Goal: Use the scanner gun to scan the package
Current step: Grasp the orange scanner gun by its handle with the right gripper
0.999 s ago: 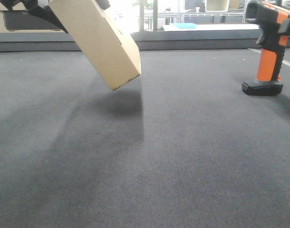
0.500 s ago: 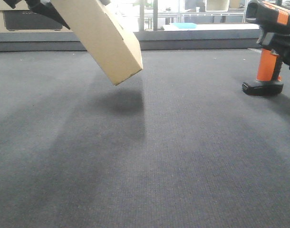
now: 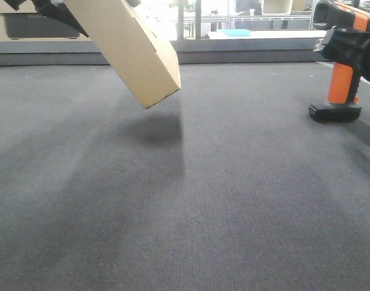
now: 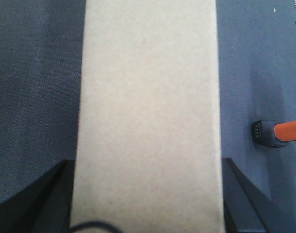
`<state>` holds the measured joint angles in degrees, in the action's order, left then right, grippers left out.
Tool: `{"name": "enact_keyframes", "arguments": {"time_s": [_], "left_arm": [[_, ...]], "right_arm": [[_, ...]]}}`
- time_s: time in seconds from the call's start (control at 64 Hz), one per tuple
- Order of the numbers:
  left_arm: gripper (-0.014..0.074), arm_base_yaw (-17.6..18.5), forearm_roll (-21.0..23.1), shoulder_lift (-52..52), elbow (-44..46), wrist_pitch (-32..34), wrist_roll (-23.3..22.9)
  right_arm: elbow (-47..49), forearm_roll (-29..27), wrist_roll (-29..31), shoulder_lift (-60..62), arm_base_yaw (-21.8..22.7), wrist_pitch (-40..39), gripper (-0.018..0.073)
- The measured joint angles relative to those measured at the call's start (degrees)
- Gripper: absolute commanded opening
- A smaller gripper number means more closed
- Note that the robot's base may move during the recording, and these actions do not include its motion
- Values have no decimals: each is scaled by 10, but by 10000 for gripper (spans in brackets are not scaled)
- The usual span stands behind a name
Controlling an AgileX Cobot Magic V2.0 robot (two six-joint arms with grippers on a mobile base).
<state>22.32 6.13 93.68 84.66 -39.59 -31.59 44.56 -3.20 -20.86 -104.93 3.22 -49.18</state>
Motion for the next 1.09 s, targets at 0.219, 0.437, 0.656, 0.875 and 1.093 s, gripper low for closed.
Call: {"name": "enact_keyframes", "arguments": {"time_s": [0.219, 0.437, 0.656, 0.875, 1.093], "left_arm": [[-111, 0, -3, 0, 0, 0, 0], [-111, 0, -4, 0, 0, 1, 0], [-111, 0, -4, 0, 0, 1, 0], [-111, 0, -4, 0, 0, 1, 0], [-111, 0, -4, 0, 0, 1, 0]], "right_arm": [[35, -4, 0, -37, 0, 3, 568], [50, -11, 0, -46, 0, 3, 568], [52, -29, 0, -46, 0, 3, 568], [52, -29, 0, -46, 0, 3, 566], [52, -29, 0, -46, 0, 3, 285]]}}
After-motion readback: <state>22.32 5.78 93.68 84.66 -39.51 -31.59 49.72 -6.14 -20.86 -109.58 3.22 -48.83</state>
